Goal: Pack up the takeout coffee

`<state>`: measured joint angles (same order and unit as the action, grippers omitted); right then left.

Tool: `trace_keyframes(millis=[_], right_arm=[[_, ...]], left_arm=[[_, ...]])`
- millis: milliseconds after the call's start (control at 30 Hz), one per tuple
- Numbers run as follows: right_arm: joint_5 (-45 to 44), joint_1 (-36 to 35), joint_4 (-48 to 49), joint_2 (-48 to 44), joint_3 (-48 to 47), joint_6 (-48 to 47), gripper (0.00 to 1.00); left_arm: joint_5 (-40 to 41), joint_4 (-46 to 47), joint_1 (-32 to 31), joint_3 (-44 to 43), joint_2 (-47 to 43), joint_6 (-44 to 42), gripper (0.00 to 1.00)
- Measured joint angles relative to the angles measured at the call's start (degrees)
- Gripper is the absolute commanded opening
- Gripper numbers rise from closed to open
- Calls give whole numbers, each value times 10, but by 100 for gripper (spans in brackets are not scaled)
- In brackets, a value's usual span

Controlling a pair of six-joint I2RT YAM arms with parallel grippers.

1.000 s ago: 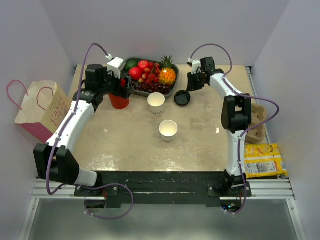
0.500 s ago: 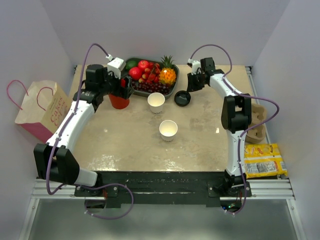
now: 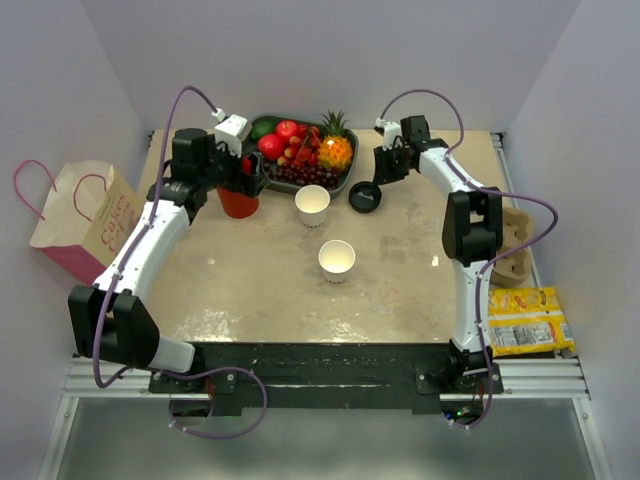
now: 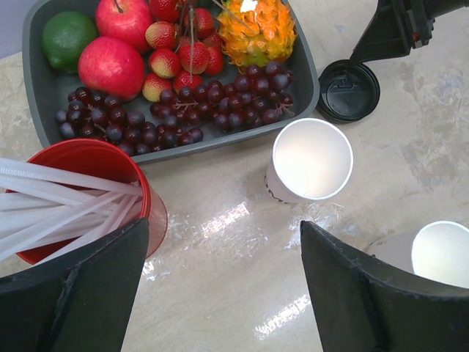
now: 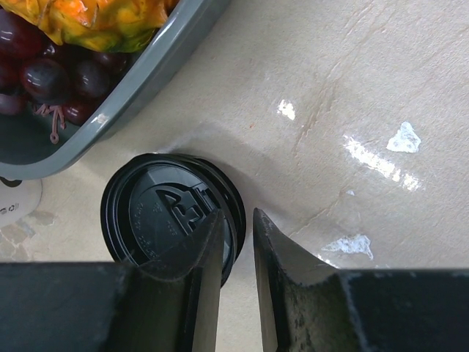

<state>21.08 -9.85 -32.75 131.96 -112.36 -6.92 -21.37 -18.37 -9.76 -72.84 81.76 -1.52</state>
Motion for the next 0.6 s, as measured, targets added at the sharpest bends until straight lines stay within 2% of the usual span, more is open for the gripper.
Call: trace_keyframes(millis=[600], right_arm=[[0,0,-2,0,20,-2,18]], left_arm=[[-7,7,0,4,3,4,88]])
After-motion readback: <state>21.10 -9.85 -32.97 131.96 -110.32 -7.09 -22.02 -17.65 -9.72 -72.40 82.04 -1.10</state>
